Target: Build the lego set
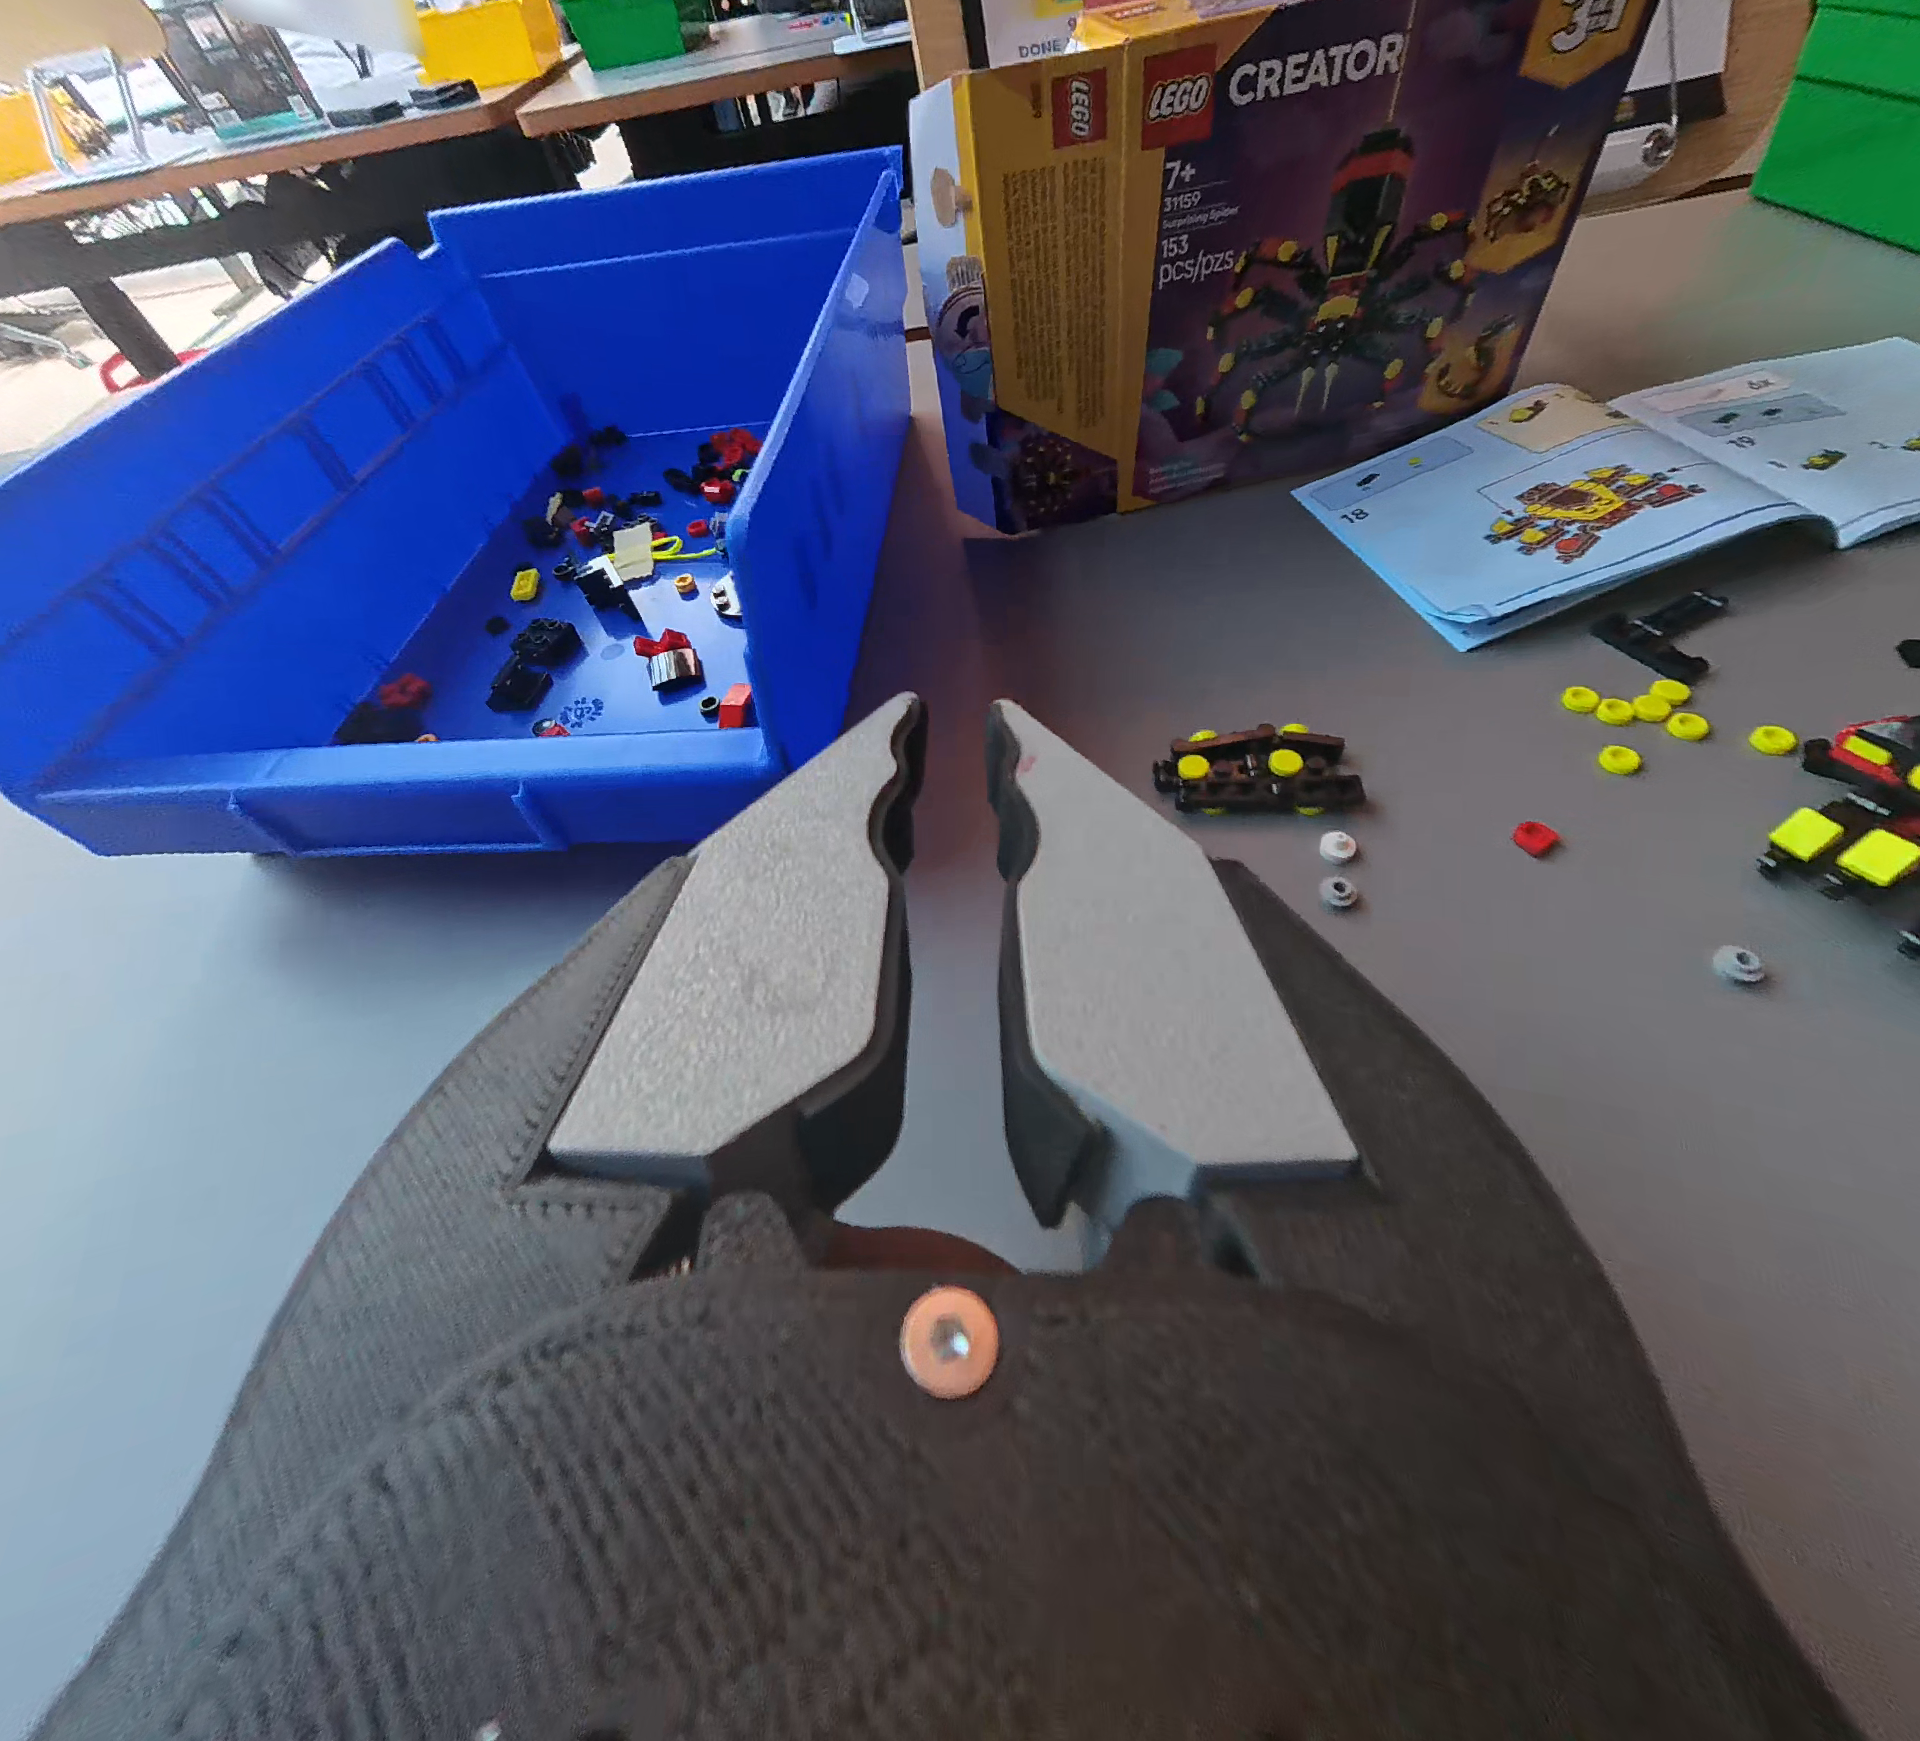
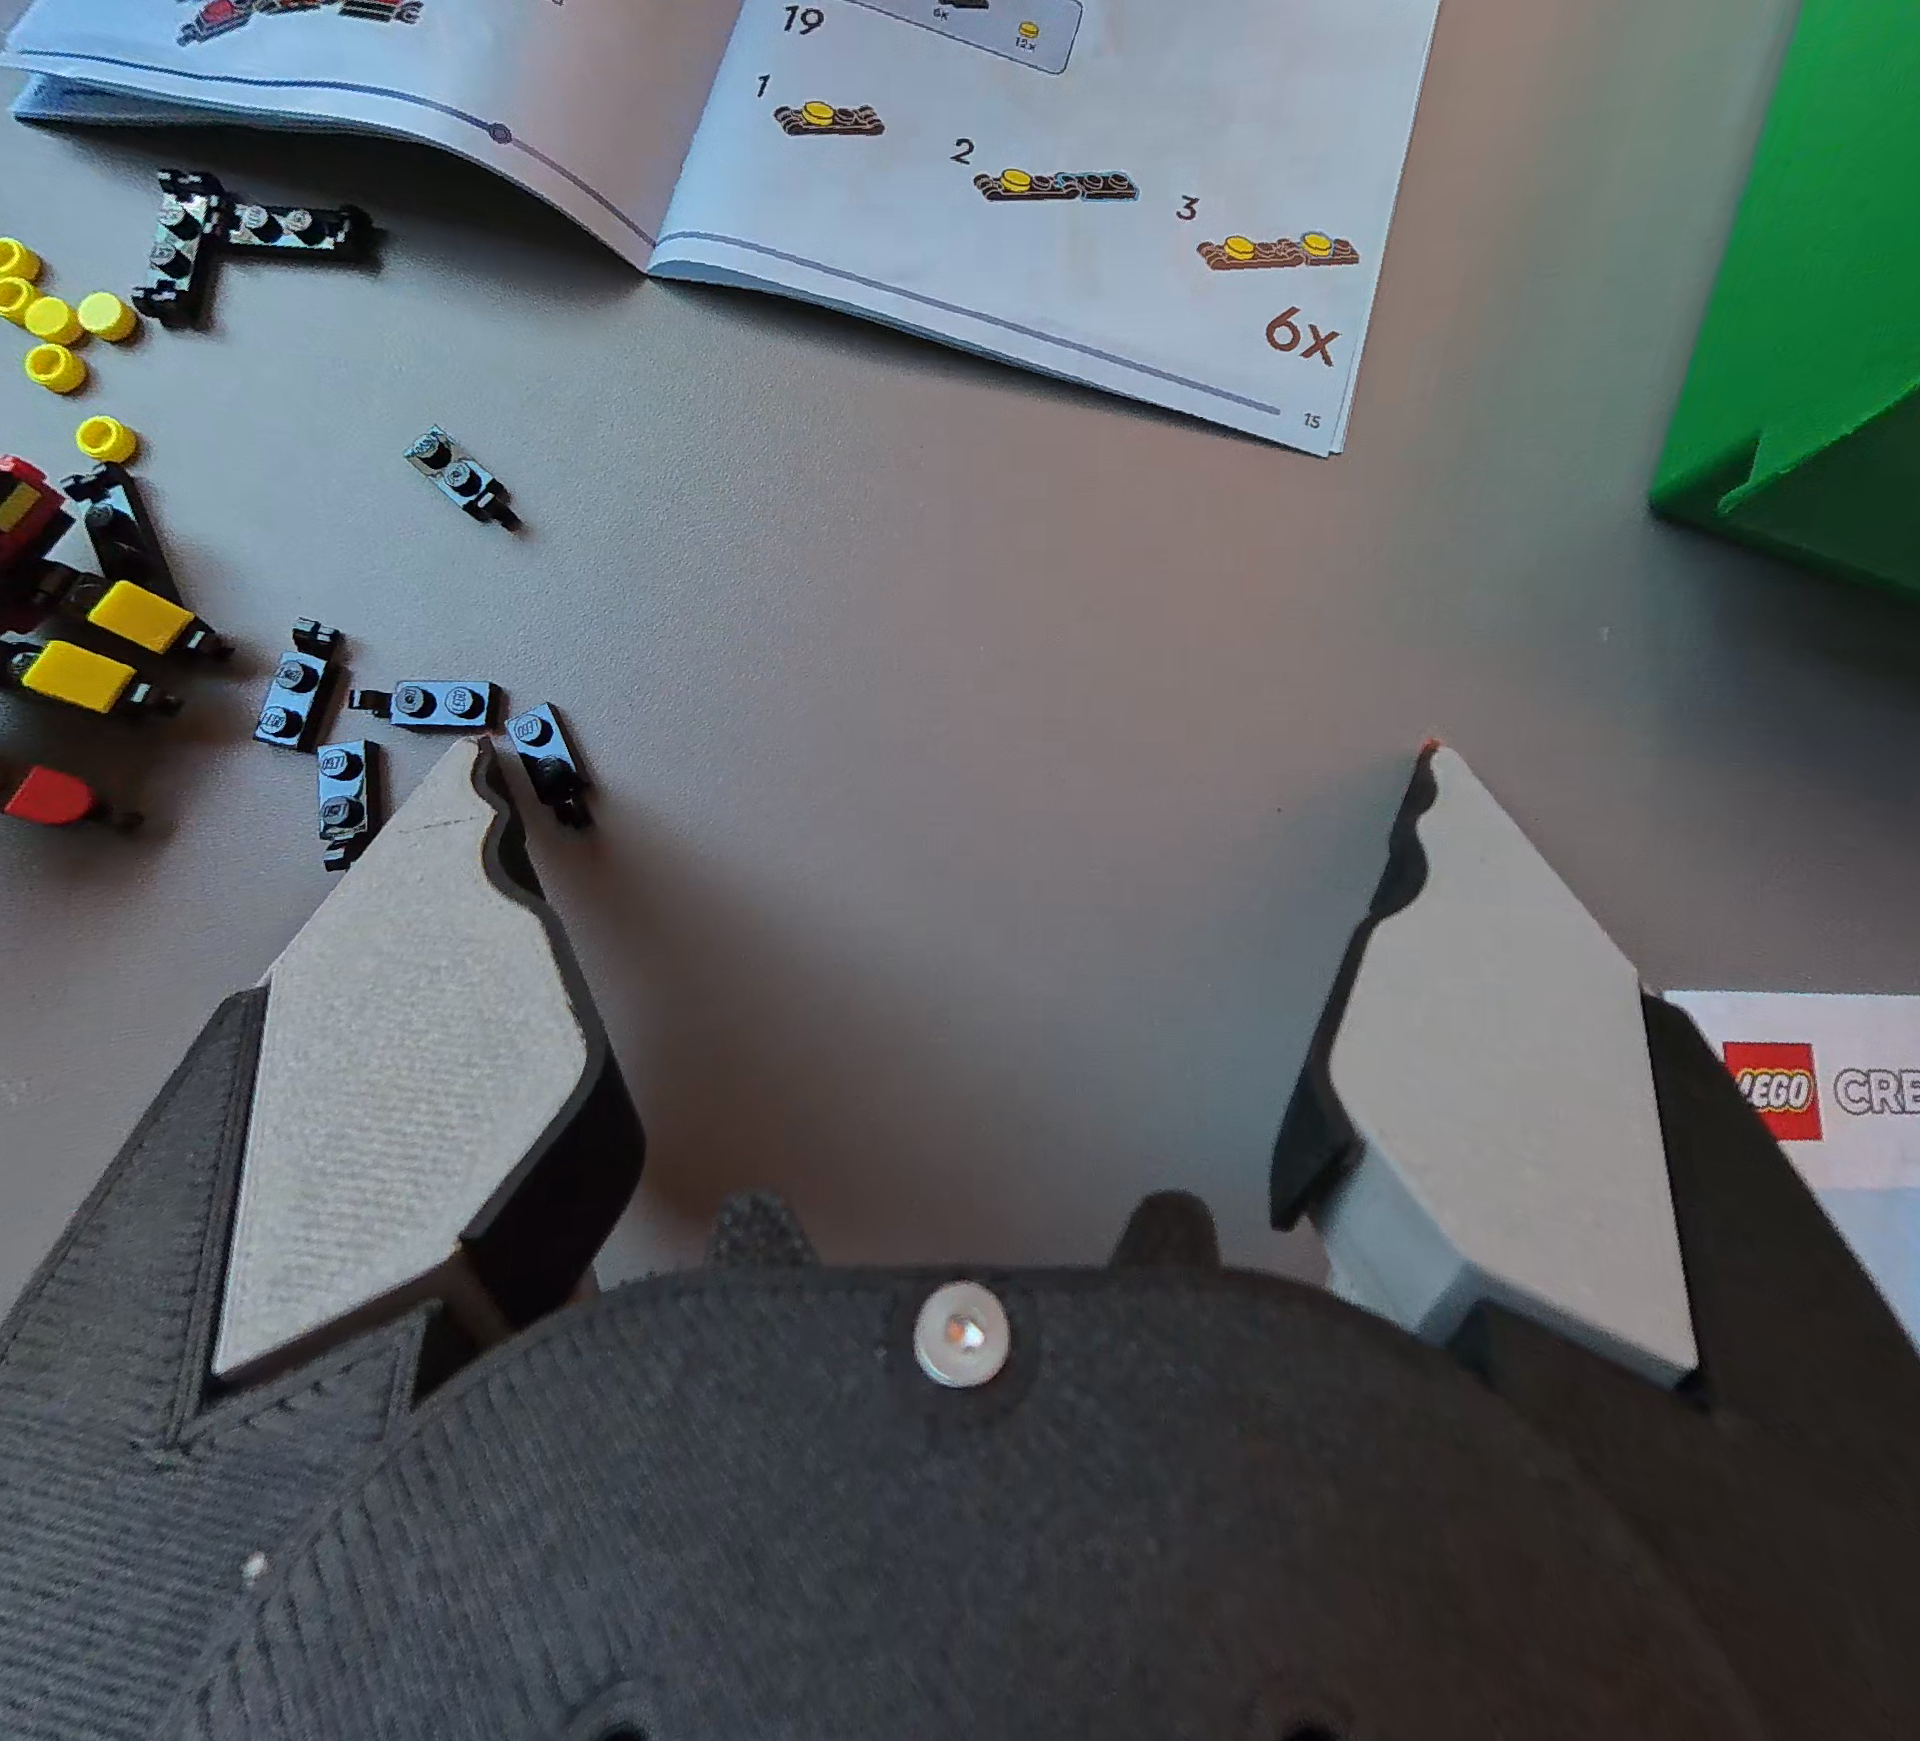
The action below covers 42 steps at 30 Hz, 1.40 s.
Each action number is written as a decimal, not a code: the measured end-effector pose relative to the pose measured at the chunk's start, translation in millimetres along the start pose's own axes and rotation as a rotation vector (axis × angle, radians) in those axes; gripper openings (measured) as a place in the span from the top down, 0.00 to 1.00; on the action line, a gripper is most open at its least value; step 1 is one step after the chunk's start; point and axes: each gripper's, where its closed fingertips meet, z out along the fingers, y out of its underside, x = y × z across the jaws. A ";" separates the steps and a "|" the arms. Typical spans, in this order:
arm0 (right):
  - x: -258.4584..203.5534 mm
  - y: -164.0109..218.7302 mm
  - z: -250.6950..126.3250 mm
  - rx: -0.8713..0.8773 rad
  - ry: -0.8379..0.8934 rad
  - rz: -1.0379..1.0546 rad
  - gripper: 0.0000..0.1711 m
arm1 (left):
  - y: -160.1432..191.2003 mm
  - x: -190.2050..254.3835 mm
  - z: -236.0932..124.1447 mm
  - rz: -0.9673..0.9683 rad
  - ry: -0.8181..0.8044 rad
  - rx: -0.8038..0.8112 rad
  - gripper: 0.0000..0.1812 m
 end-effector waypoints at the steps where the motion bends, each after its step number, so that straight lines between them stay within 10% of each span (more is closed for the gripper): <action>1: -0.1 0.1 0.0 0.000 0.000 0.000 0.08 | -1.0 0.2 -1.0 0.008 -0.005 0.008 0.96; 42: 0.0 0.1 0.1 0.000 0.000 0.000 0.08 | -2.4 3.8 -0.4 0.078 -0.025 0.016 0.97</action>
